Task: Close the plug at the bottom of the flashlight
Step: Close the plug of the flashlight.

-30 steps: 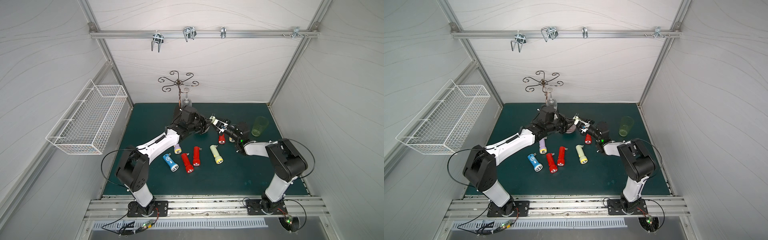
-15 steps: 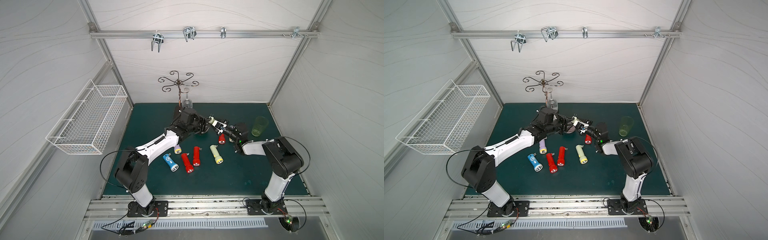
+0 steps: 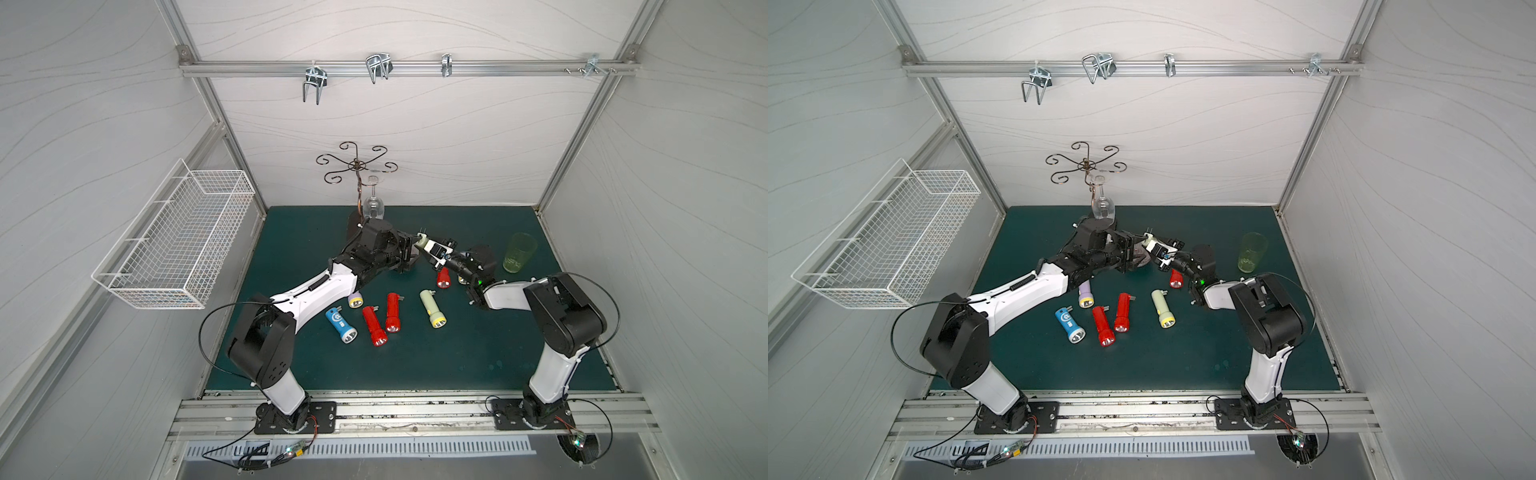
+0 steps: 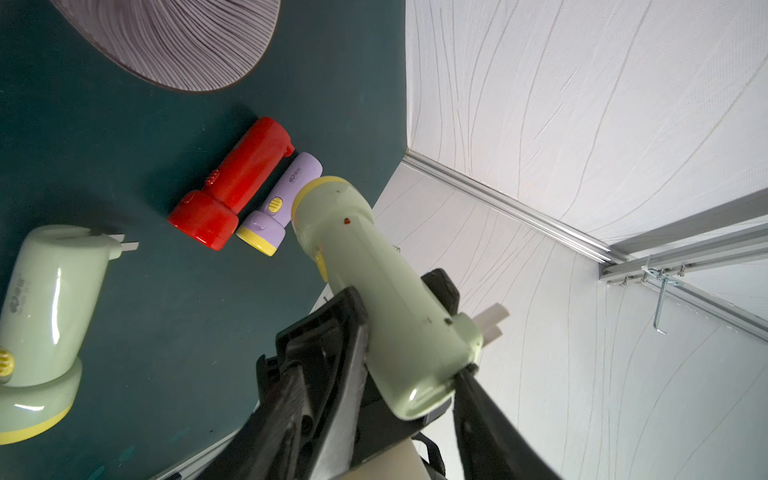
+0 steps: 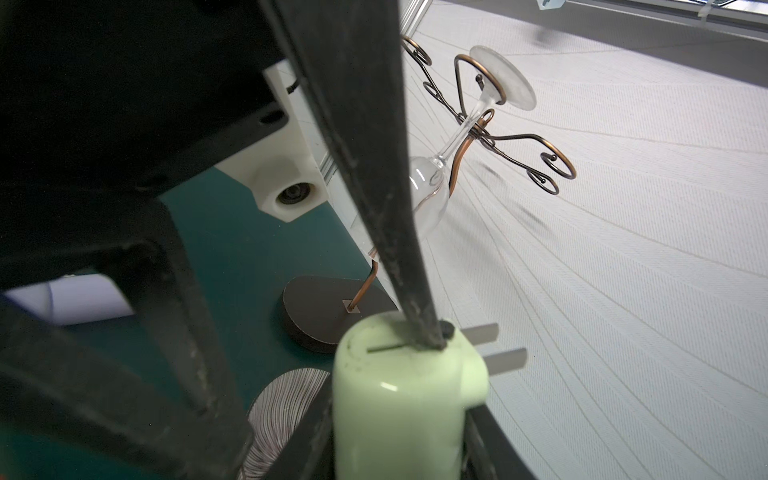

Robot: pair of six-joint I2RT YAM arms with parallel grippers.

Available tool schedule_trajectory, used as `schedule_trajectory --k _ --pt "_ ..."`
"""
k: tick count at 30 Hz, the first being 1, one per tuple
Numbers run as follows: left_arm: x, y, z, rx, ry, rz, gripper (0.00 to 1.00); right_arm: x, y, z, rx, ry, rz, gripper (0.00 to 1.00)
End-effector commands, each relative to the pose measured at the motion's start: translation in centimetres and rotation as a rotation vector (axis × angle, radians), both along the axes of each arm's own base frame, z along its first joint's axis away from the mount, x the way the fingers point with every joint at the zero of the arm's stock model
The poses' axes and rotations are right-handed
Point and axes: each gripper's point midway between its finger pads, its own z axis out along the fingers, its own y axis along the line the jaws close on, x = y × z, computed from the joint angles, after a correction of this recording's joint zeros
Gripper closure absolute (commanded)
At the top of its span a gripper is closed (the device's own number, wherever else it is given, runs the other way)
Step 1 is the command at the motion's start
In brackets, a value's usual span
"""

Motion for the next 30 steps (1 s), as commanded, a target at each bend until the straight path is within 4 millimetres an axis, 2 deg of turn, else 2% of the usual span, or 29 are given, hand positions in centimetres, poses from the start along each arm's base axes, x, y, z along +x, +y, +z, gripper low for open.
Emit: schedule_trajectory --k 1,7,12,17,20,24,30 --pt "0.6 0.2 4.4 -0.113 -0.078 0.044 0.4 -1.1 1.1 2.2 0.025 -0.057 0.062 1.0" --pt "0.1 0.6 5.0 -0.136 -0.088 0.055 0.48 -0.8 1.0 1.9 0.013 -0.054 0.05 1.0" --pt "0.4 0.3 4.9 -0.128 -0.084 0.047 0.5 -1.1 1.2 2.4 0.013 -0.071 0.059 1.0" --pt "0.6 -0.2 4.1 -0.123 -0.062 0.033 0.5 -1.6 1.9 2.0 -0.024 -0.094 0.065 1.0" --pt "0.6 0.0 3.2 -0.106 -0.044 0.043 0.5 -1.7 1.8 2.6 -0.012 -0.114 0.06 1.0" --pt "0.7 0.1 2.4 -0.095 -0.027 0.049 0.57 -2.1 1.8 3.2 -0.008 -0.129 0.072 1.0" --pt "0.8 -0.2 2.1 -0.085 -0.022 0.037 0.6 -2.4 2.1 4.0 -0.001 -0.153 0.086 1.0"
